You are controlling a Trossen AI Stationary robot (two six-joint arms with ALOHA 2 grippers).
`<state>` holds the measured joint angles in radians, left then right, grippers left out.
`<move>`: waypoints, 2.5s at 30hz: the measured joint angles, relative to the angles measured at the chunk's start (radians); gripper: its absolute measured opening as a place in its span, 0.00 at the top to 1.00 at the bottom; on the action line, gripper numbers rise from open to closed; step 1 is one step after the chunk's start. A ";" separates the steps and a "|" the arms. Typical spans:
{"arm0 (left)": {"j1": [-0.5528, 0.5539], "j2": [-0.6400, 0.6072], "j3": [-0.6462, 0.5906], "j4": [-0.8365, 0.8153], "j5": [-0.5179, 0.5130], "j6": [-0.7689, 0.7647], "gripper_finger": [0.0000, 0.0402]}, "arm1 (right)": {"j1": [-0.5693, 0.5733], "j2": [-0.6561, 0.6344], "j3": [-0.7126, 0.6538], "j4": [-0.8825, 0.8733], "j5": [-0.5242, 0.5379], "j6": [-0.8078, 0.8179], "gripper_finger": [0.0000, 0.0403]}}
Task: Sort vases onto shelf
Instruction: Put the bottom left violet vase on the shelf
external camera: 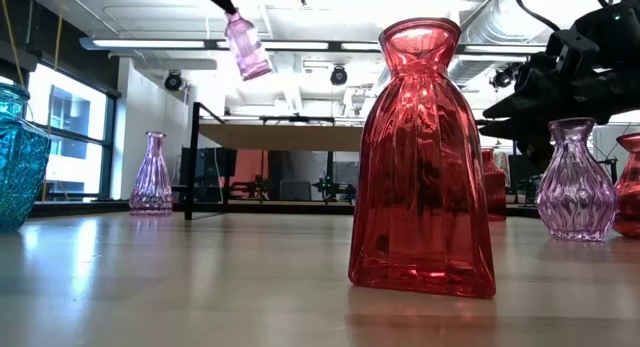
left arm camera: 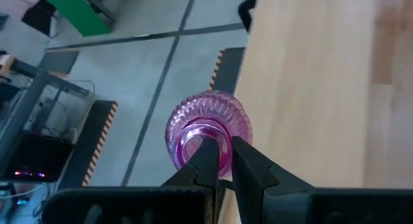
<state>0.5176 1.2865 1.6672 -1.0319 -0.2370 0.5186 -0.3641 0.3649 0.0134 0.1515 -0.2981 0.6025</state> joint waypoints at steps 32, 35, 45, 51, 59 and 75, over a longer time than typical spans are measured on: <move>0.158 0.207 0.000 -0.103 0.181 -0.072 0.96 | 0.000 0.000 0.000 0.000 0.000 0.000 0.73; 0.158 0.206 0.000 -0.102 0.181 -0.072 0.96 | 0.000 0.000 0.000 0.000 0.000 0.000 0.73; 0.172 0.217 0.000 -0.102 0.172 -0.072 0.96 | 0.000 0.000 0.000 0.000 0.000 0.000 0.73; 0.172 0.228 0.000 -0.108 0.173 -0.072 0.96 | 0.000 0.000 0.000 0.000 0.000 0.000 0.73; 0.176 0.228 0.000 -0.110 0.173 -0.081 0.96 | 0.000 0.000 0.000 0.000 0.000 0.000 0.73; 0.183 0.232 0.000 -0.093 0.173 -0.064 0.89 | 0.000 0.000 0.000 0.000 0.000 0.000 0.73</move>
<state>0.7010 1.5181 1.6670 -1.1247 -0.0639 0.4546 -0.3643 0.3649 0.0132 0.1515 -0.2981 0.6025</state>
